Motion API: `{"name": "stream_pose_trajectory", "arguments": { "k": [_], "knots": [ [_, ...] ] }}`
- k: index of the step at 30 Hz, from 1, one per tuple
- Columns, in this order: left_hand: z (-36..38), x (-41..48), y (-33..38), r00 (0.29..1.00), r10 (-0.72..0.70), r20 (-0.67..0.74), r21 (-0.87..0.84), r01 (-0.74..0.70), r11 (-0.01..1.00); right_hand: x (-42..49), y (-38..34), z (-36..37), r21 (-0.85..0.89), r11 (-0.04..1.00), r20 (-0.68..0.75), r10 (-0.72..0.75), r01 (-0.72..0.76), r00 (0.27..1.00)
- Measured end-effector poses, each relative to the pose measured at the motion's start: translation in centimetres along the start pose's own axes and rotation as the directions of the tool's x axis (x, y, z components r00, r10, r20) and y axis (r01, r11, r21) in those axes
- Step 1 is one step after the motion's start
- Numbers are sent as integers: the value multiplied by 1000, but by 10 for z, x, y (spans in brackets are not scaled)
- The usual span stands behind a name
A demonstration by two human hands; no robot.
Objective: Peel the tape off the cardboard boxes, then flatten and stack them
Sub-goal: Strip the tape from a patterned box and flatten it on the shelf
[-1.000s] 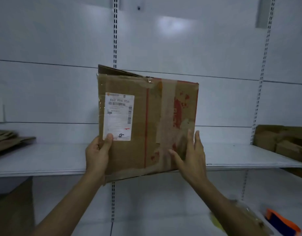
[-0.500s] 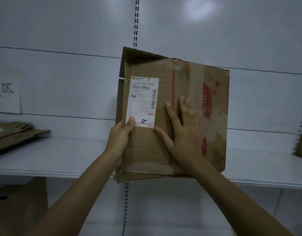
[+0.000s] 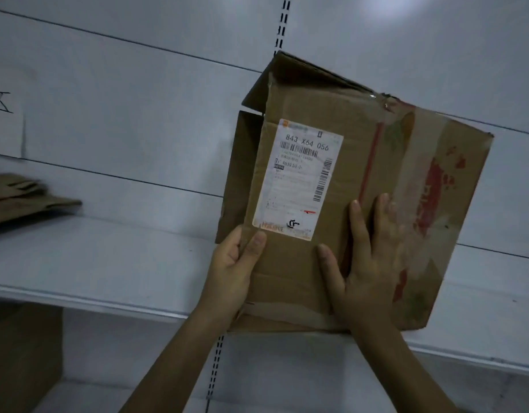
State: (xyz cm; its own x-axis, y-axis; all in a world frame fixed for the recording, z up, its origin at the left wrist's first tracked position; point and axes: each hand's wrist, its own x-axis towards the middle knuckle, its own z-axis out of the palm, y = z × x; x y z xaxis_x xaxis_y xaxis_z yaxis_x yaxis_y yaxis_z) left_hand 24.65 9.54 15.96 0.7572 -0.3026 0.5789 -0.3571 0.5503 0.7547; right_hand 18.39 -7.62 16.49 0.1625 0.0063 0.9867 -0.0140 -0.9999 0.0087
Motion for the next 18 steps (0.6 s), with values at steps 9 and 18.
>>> {"name": "stream_pose_trajectory", "arguments": {
  "k": [9, 18],
  "knots": [
    [-8, -9, -15, 996, -70, -54, 0, 70, 998, -16, -18, 11, -39, 992, -141, 114, -120, 984],
    [-6, -13, -17, 997, -17, -81, 171, 30, 985, -28, -15, 2, 49, 991, -162, 131, -125, 978]
  ]
}}
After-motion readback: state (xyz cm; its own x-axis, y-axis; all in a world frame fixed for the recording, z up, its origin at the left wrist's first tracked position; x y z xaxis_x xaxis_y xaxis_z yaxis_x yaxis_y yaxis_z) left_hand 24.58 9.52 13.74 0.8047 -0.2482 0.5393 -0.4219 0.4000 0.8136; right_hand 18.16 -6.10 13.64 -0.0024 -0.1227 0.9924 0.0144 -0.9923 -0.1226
